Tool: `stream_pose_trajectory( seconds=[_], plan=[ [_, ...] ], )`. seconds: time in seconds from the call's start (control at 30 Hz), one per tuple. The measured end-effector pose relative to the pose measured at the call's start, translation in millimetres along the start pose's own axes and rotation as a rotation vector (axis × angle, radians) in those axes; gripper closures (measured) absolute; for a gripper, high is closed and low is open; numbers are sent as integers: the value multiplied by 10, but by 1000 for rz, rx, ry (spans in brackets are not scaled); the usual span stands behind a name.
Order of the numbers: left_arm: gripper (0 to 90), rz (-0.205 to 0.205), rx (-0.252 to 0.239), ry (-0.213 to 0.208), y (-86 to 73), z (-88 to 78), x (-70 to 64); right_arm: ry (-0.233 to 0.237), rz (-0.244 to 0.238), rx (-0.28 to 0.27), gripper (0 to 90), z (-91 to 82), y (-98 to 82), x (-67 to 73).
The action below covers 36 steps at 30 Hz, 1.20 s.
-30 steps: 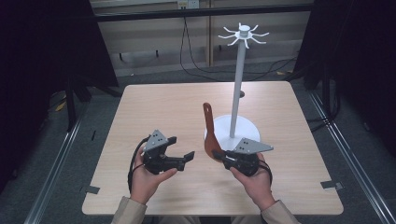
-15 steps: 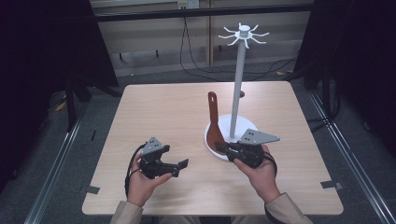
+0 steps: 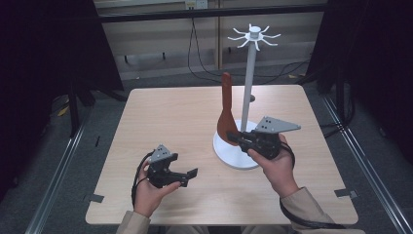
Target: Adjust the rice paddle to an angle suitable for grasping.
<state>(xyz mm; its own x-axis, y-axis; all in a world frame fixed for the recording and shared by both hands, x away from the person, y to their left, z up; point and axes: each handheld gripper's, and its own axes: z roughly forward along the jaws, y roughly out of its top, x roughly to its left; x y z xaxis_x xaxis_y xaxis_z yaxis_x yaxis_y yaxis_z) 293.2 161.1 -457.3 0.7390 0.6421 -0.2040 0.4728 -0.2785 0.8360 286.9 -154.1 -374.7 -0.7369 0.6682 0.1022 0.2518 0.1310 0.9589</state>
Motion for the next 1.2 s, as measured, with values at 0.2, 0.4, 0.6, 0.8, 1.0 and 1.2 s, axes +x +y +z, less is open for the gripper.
stream_pose_trajectory(
  seconds=[0.2,0.4,0.6,0.8,1.0,1.2],
  plan=[
    [25,-3,-6,6,1,-12,17,-7,4,-24,845,-6,184,-83],
    [27,-6,-1,13,-9,-14,42,-23,-9,-42,844,-37,340,-119],
    [29,8,2,14,0,-1,40,-32,0,-56,845,-31,433,-164],
    [29,7,0,16,-2,-16,47,-49,22,-58,844,-22,471,-239],
    [30,12,2,16,-3,-16,54,-54,41,-53,844,-3,456,-307],
    [32,20,0,19,10,-35,67,-65,58,-50,844,27,445,-337]
  ],
)
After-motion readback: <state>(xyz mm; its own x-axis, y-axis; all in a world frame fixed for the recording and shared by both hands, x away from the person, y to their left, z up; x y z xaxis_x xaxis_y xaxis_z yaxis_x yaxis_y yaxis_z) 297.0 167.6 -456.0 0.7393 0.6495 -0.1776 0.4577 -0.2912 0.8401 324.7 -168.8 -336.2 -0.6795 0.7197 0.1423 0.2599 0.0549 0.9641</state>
